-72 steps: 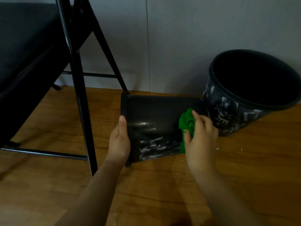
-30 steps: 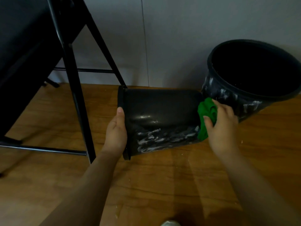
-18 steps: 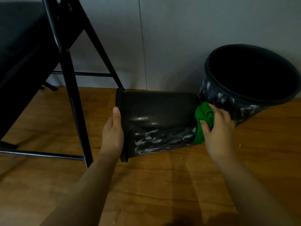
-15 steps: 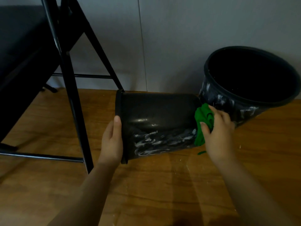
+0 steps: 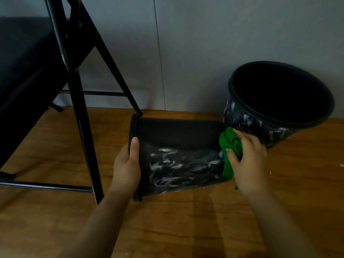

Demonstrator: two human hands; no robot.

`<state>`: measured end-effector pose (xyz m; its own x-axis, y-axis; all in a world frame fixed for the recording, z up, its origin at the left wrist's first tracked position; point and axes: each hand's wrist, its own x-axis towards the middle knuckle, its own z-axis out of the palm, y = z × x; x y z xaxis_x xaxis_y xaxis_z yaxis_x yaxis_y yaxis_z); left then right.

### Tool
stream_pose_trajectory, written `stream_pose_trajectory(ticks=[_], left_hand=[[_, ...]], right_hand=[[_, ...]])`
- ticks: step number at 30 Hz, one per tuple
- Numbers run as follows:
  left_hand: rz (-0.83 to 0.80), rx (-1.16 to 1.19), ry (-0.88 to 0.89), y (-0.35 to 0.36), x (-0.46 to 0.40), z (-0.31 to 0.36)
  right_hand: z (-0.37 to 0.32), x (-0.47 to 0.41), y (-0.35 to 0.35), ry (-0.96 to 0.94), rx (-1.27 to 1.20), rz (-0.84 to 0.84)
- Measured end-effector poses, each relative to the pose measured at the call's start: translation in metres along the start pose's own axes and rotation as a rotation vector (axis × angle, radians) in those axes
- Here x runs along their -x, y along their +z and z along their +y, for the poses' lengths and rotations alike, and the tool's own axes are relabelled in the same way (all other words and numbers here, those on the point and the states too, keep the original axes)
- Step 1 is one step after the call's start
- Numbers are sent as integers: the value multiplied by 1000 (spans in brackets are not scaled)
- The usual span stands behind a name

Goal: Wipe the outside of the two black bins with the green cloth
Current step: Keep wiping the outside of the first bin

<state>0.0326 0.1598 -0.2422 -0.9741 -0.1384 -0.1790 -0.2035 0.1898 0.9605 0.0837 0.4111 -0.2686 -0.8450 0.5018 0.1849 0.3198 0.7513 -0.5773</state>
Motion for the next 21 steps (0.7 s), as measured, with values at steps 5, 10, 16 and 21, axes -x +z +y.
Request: stream_pose_trajectory(ticks=[5,10,16,21], left_hand=[[-10,-20,-79,2,-13,5],[15,-29,-8,1,-14,3],[6,-28,41,0,-2,-8],[-7,-59,35,-1,-11,-3]], right_hand=[[-10,18,3,-41,8,-40],[-8,13,6,-34,0,-41],[-24,30,17,-46,10,-18],[-13,11,11,-43,82,-48]])
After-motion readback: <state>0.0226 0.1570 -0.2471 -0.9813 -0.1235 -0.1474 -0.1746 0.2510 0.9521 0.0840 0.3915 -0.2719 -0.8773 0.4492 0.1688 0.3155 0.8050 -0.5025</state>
